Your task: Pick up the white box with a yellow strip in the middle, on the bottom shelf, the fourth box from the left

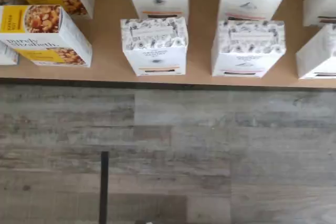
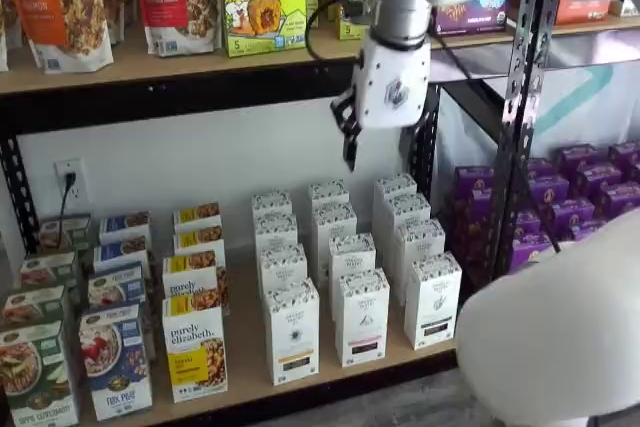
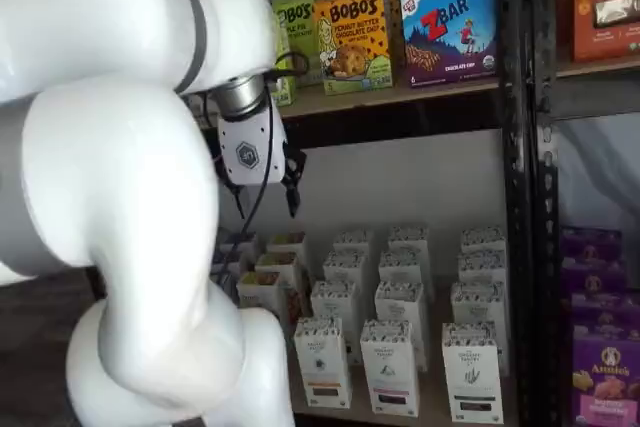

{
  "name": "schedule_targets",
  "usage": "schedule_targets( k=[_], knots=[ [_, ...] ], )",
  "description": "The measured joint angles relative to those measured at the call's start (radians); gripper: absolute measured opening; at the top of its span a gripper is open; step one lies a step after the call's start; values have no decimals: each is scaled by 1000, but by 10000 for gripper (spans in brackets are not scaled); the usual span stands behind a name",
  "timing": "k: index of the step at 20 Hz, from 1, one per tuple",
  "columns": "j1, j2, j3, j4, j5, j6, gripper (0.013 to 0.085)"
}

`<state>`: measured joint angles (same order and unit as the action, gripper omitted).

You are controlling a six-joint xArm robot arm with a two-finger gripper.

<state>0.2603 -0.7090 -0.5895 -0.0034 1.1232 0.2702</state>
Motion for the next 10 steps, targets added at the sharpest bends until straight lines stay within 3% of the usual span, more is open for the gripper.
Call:
schedule_targets(
  k=[4, 10],
  knots=[
    [41, 81, 30, 9, -102, 37, 850],
    [92, 219, 54, -28, -262, 110, 850]
  ],
)
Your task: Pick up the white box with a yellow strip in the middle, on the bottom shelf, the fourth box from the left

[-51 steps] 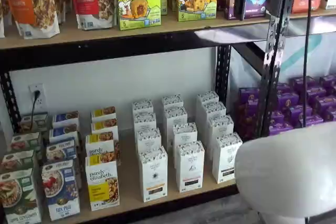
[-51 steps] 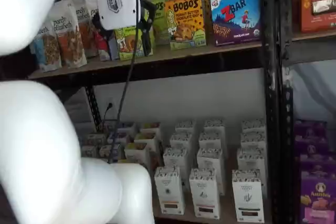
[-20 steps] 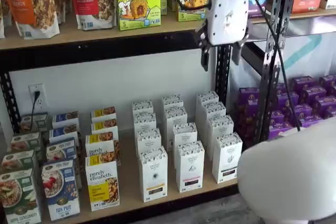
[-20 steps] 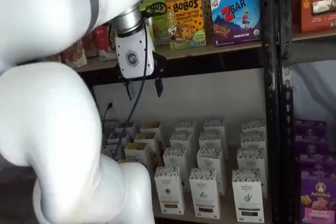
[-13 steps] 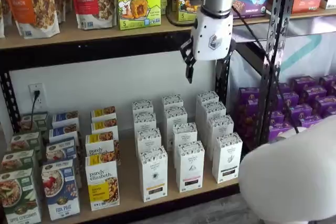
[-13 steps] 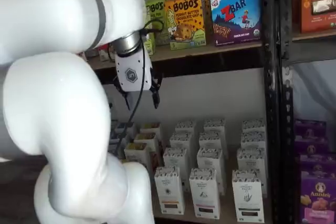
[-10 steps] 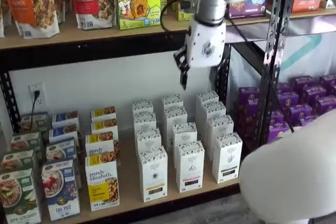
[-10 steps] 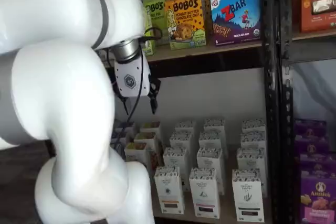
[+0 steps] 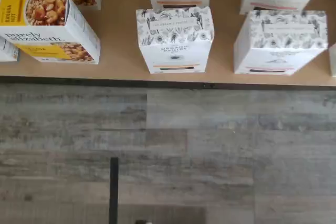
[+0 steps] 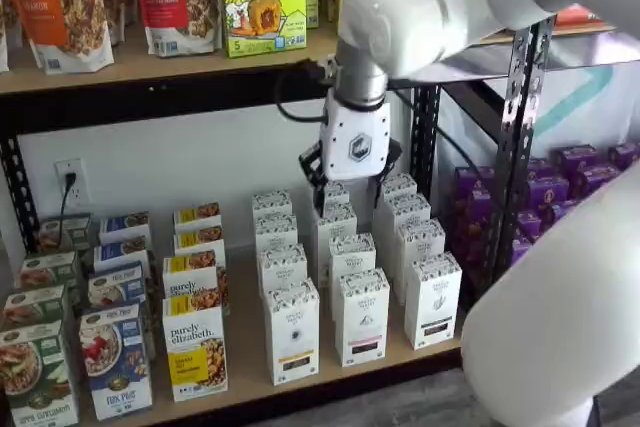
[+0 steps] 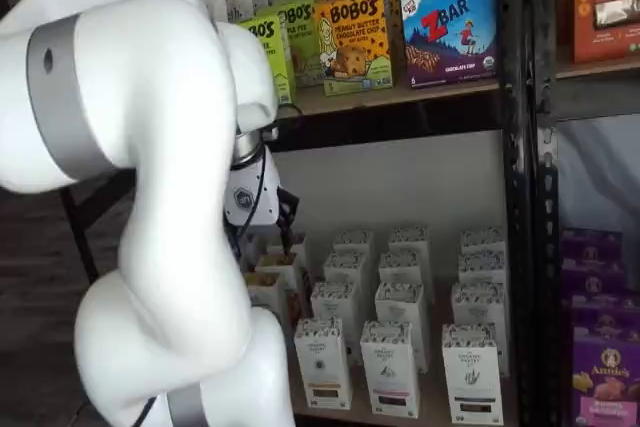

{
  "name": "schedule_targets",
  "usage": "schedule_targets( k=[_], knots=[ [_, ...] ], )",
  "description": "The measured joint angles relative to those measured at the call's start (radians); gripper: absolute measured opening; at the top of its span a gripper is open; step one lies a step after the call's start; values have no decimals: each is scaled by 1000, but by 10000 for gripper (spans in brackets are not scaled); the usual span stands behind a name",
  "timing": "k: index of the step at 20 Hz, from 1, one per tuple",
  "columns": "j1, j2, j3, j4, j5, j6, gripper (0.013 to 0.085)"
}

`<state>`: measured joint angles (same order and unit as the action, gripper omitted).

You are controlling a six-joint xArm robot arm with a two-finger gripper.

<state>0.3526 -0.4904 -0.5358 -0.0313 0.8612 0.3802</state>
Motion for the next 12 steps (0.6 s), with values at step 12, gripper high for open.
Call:
schedule_targets(
  k=[12],
  knots=[
    [37, 290, -40, -27, -249, 63, 850]
  ],
)
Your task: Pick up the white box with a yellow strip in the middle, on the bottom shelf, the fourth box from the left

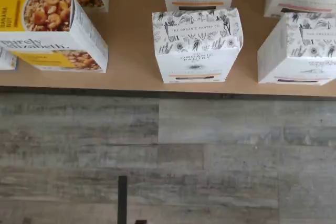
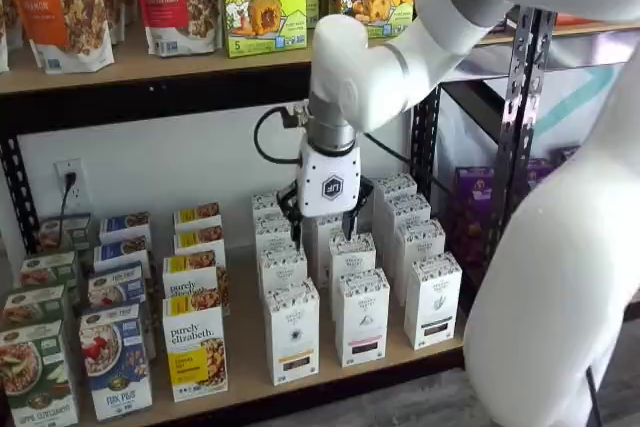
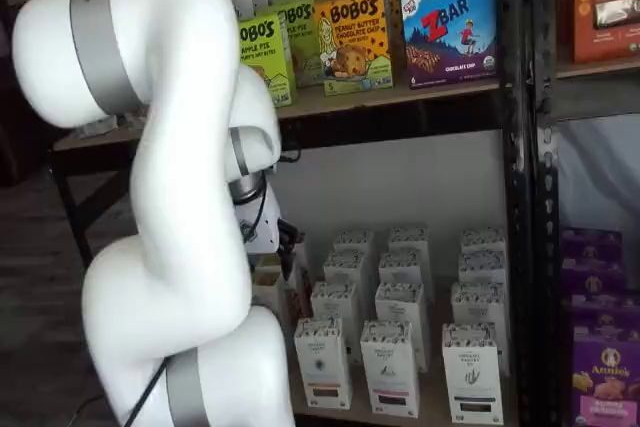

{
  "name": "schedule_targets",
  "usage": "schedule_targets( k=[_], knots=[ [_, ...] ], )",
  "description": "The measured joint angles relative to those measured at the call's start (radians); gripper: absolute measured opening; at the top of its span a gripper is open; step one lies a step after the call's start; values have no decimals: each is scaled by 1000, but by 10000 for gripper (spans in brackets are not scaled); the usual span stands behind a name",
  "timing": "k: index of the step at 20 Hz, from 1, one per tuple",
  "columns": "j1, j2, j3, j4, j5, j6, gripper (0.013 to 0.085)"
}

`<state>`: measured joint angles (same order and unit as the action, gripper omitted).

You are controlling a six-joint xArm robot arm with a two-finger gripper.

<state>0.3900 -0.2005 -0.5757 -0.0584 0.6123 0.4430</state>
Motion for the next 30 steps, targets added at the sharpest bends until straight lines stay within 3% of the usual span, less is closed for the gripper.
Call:
schedule_targets(
  k=[4, 8, 15, 18, 30],
  knots=[
    [4, 90, -29, -40, -43, 39, 850],
    [8, 181, -53, -34, -74, 41, 850],
    [6, 326, -79, 21, -176, -7, 850],
    [-6, 379, -101, 15, -204, -13, 850],
    [-30, 596, -269, 74, -239, -92, 850]
  ],
)
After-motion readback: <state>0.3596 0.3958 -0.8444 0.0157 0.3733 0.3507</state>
